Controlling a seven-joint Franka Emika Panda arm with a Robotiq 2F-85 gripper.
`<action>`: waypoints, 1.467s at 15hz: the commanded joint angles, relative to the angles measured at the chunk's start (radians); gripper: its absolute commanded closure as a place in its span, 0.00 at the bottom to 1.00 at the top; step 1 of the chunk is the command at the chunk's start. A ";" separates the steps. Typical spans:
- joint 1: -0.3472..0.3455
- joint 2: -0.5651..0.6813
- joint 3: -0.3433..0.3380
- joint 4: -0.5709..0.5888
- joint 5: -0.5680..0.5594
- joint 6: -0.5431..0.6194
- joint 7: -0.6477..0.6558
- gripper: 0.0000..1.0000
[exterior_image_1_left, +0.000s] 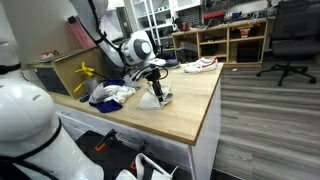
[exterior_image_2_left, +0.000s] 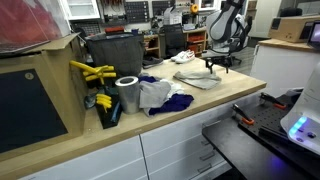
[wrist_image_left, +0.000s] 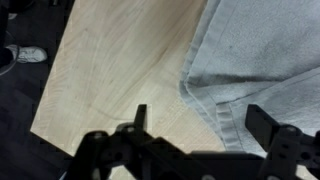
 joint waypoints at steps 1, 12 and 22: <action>0.006 -0.062 -0.011 -0.082 -0.001 0.090 -0.055 0.00; 0.004 -0.071 -0.003 -0.071 0.030 0.099 -0.129 0.00; 0.014 0.017 -0.018 0.002 0.013 0.156 -0.120 0.00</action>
